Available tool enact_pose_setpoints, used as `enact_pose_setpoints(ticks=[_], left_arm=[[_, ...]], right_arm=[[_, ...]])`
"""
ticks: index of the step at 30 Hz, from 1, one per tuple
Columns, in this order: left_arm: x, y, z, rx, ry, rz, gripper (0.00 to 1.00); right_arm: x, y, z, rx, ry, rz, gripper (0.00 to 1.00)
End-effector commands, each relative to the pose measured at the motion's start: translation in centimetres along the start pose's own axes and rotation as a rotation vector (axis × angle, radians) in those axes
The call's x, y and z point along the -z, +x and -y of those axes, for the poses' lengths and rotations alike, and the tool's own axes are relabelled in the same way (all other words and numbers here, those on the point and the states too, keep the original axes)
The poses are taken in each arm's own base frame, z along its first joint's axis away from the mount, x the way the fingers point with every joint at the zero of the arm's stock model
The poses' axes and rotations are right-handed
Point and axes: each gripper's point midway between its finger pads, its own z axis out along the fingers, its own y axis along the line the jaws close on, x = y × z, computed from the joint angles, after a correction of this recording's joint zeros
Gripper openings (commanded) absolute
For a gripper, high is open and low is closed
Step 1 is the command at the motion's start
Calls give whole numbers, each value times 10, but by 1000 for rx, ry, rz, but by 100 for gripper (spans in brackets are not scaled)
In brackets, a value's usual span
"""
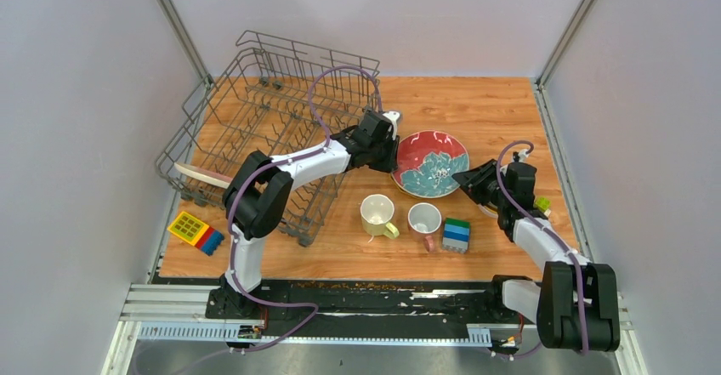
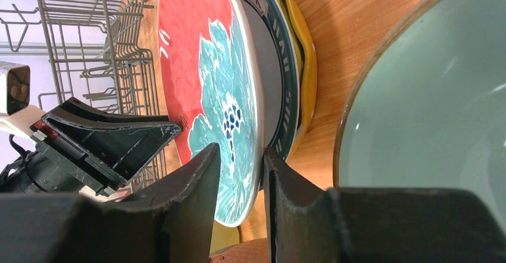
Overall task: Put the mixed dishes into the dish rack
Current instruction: Pick up the plate at the center of the board.
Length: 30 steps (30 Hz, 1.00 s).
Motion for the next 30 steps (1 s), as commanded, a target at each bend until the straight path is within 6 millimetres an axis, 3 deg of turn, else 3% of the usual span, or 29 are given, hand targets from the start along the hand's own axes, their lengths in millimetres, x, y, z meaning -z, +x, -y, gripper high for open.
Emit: enact_pose_setpoints(ticks=[1, 7, 17, 30], left_arm=[[33, -26, 89, -86, 317, 89, 24], [33, -26, 91, -86, 331, 91, 24], [34, -26, 95, -91, 350, 94, 24], [38, -31, 105, -103, 385, 108, 24]], right_arm=[[9, 3, -71, 67, -290, -67, 33], [6, 16, -78, 129, -309, -131, 34], [11, 21, -87, 166, -384, -153, 38], [-2, 27, -81, 194, -352, -140, 40]])
